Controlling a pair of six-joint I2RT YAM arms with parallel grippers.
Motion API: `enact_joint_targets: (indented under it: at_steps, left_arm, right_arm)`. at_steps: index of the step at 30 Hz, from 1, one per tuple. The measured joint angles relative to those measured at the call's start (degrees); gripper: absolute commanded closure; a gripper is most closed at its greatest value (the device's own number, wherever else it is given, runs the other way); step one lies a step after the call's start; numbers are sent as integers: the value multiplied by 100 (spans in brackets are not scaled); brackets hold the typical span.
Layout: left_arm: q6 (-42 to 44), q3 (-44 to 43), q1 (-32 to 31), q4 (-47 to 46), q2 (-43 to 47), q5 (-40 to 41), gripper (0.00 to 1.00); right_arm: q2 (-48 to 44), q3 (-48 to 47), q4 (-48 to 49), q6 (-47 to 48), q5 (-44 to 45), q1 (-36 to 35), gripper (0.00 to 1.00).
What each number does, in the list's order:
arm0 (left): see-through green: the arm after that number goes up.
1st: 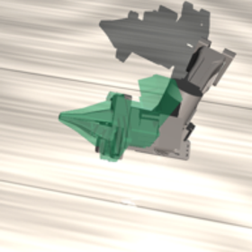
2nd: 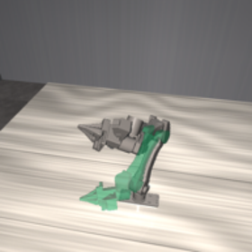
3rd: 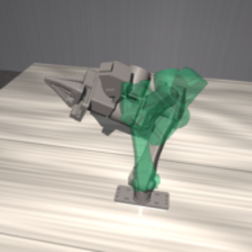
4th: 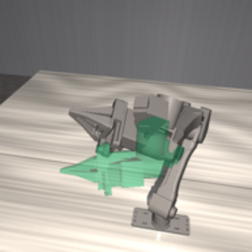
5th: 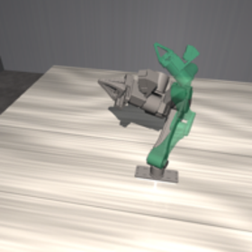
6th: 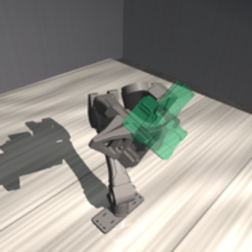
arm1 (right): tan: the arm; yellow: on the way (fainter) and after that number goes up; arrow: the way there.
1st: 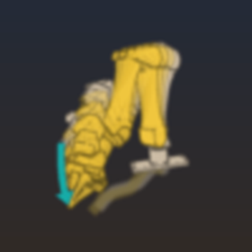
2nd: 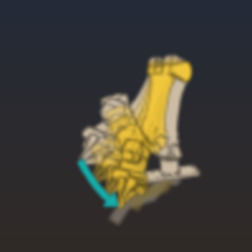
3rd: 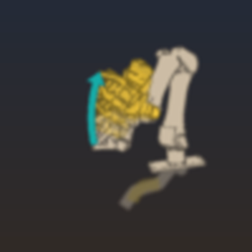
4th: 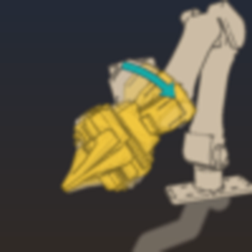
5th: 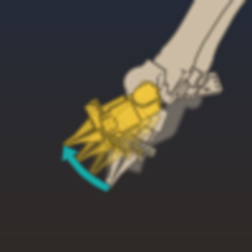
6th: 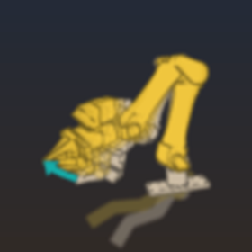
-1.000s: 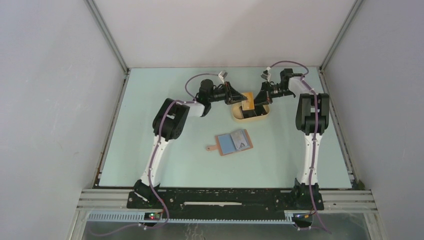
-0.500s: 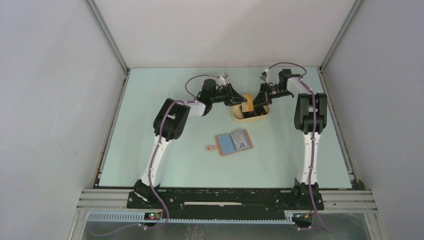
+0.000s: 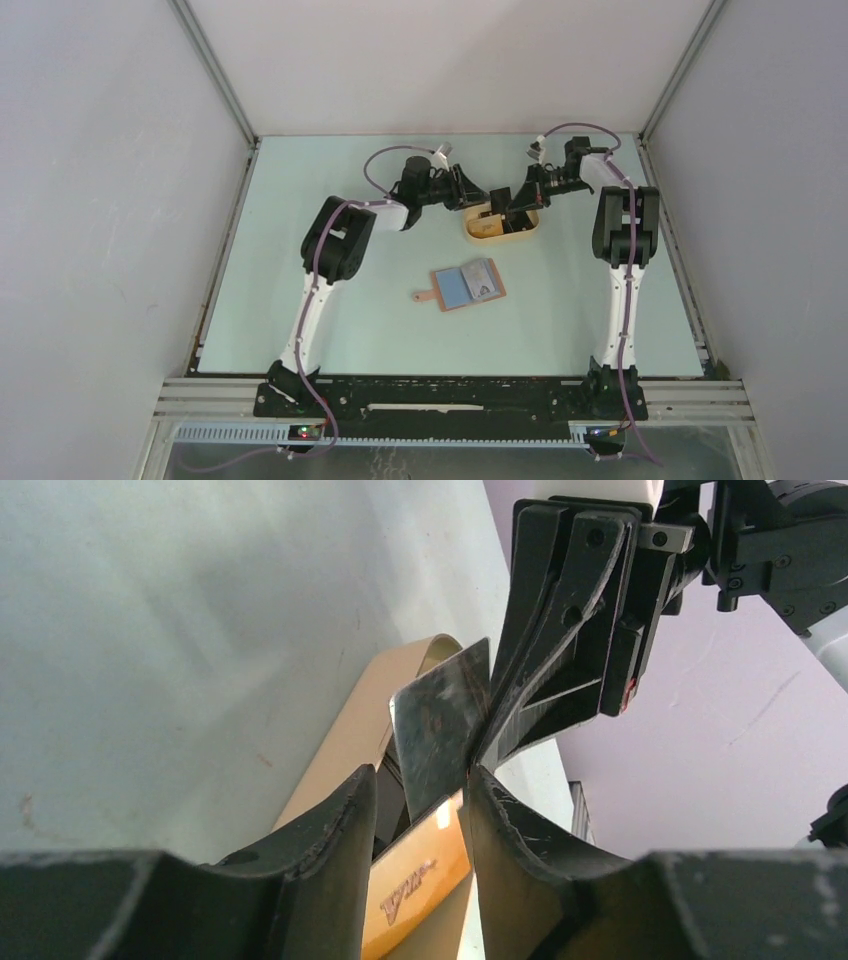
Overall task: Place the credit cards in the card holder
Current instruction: Place the credit card in the storage box.
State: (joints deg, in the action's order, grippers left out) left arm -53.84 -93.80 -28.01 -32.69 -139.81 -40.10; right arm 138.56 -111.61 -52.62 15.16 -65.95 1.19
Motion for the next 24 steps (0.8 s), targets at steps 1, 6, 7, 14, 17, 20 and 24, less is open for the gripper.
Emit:
enact_joint_targets:
  at_steps: [1,6,7,14,17,20,24]
  left_arm:
    - [44,59,4,42,57,35,54]
    - [354,459,20,223,415,293,53]
    - [424,581,24,271,531,339,53]
    - [1051,1996,22,302,1912,732,48]
    - [1401,2802,-9,146,2896,901,46]
    - [1803,3711,-107,-96,4111,1069,43]
    - [2319,4996,-411,-815,5716,1259,35]
  right_arm:
    - [0,0,-2,9,28,35,100]
    - [-125,48,-17,127,153,195,100]
    - [-190,63,-33,168,168,216,100]
    - [-1237,496,-315,901,205,282,100]
    - [-2096,955,-525,1427,186,256,100]
    - [-3161,1602,-654,1943,155,138,100]
    - [-4854,2839,-605,2592,190,-428,100]
